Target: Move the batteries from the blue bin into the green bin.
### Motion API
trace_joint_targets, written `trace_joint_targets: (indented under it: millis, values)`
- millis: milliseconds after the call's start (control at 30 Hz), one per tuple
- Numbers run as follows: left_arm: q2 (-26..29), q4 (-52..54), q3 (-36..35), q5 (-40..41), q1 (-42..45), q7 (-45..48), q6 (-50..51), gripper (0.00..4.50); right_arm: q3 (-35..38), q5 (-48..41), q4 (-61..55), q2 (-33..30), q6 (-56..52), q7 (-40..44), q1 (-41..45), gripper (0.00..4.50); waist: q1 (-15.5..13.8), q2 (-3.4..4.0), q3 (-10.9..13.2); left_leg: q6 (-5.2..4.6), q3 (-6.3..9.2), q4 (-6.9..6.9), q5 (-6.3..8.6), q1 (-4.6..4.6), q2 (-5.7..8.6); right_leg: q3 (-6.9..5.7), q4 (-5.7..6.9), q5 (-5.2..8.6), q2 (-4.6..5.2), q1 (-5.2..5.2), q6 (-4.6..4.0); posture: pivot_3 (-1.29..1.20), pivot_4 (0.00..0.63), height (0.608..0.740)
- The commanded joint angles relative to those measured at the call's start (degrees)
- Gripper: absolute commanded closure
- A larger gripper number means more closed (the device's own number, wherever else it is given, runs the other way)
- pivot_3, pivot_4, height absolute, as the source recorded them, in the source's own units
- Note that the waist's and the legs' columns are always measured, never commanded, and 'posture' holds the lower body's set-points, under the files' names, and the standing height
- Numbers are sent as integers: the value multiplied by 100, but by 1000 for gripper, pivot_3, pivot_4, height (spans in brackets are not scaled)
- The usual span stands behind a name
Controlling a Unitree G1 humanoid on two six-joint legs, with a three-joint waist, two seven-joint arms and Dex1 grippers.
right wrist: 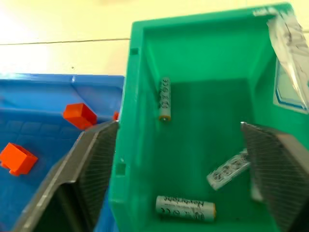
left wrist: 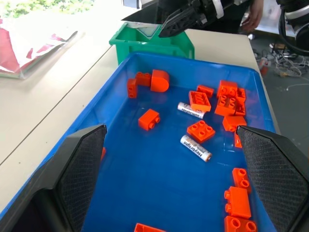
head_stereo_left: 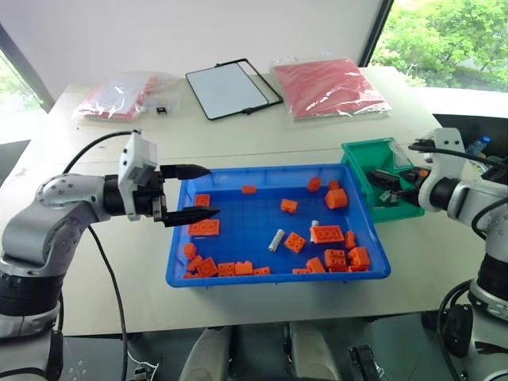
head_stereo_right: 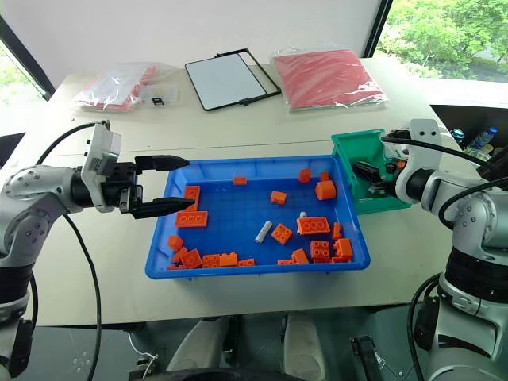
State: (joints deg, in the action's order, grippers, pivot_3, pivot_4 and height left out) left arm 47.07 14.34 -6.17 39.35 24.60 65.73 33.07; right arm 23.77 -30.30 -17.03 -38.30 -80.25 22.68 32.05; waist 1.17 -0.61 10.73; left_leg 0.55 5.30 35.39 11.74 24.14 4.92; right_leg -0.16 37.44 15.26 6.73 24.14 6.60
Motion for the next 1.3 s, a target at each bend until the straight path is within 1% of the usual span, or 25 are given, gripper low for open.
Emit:
trace_joint_targets:
  millis: [33, 133, 267, 400, 500, 567, 667, 833, 933, 1000, 1033, 1067, 1133, 1233, 1300]
  values:
    - [65, 49, -149, 19, 40, 33, -79, 0, -274, -788, -917, 185, -181, 467, 213, 528, -6, 0, 0, -1, 0, 0, 0, 0, -2, 0, 0, 0, -2, 0, 0, 0, 150, 735]
    - [59, 94, -147, 23, 30, 3, -51, 0, -645, -1208, -1252, 455, -623, 595, 140, 528, -9, -1, -1, -2, 0, 0, 2, 0, -12, 0, -1, 0, -9, 0, 0, 0, 150, 735]
    - [71, 175, -158, 50, 2, -29, -5, 0, -975, -1182, -1172, 1134, -1145, 212, 41, 528, -34, -3, -1, -3, 0, 9, 3, 1, -10, 1, -2, 0, -7, -3, 0, 0, 150, 735]
    - [125, 168, -199, 53, 6, -8, 12, 0, -1199, -1379, -904, 1583, -1225, -40, -283, 528, -47, -4, -2, -4, 2, 13, 3, 3, -6, 1, -2, -1, -4, -4, 1, 0, 150, 735]
    - [165, 163, -234, 49, -14, 11, 6, 0, -1258, -1576, -607, 1839, -1225, -292, -328, 528, -33, -4, -2, -4, 1, 14, 3, 4, -5, 3, -2, -2, -3, -2, 2, 0, 150, 735]
    - [179, 179, -249, 53, -33, 12, 8, 0, -1268, -1694, -435, 1944, -1225, -453, -317, 528, -14, -5, -2, -3, 1, 15, 3, 3, -7, 4, -2, -3, -6, -2, 1, 0, 150, 735]
    - [222, 259, -295, 81, -102, -8, 22, 0, -1456, -1779, -263, 1897, -1225, -621, -321, 528, -15, -4, -2, -3, 1, 14, 3, 3, -9, 4, 0, -4, -10, 1, 1, 0, 150, 735]
    - [267, 349, -410, 114, -218, -56, 47, 0, -1502, -2198, -186, 1820, -1225, -885, -322, 528, -20, -5, -2, -4, 0, 14, 3, 3, -9, 5, -1, -4, -9, 1, 1, 0, 150, 735]
    - [276, 455, -472, 151, -323, -113, 70, 0, -1524, -2545, -276, 1636, -1225, -1037, -404, 528, -20, -5, -2, -4, -1, 14, 3, 3, -9, 5, -1, -4, -8, 0, 1, 0, 150, 735]
    - [272, 491, -514, 162, -377, -154, 74, 0, -1943, -2307, -842, 1101, -1146, -786, -383, 528, -26, -1, 0, -5, -1, 15, 4, 3, -9, 5, -2, -4, -7, 0, 1, 0, 150, 735]
    - [271, 500, -526, 172, -392, -171, 75, 0, -2240, -2118, -1095, 774, -893, -627, -379, 528, -36, -3, -1, -5, -4, 15, 4, 4, -8, 6, -2, -4, -5, 2, 1, 0, 150, 735]
    - [268, 511, -532, 181, -408, -191, 78, 0, -2516, -1876, -1272, 467, -462, -406, -345, 528, -38, -4, -1, -6, -2, 16, 5, 5, -8, 4, -2, -4, -6, 1, 1, 0, 150, 735]
    - [250, 531, -527, 181, -438, -214, 71, 0, -2738, -1616, -1260, 101, 346, 153, -87, 528, -32, -4, -1, -8, -4, 21, 6, 8, -8, 2, -6, -3, -7, 1, 2, 0, 150, 735]
    - [199, 520, -509, 167, -411, -251, 62, 0, -3348, -935, -1048, -552, 1637, 1290, 315, 528, -1, -3, 1, -9, -13, 27, 6, 8, -14, 4, -8, -4, -12, 0, 3, 0, 150, 735]
    - [173, 484, -492, 158, -372, -270, 43, 0, -3720, -477, -842, -823, 2434, 1945, 538, 528, -11, -5, 1, -12, -14, 29, 9, 7, -21, 3, -10, -4, -21, -3, 4, 0, 150, 735]
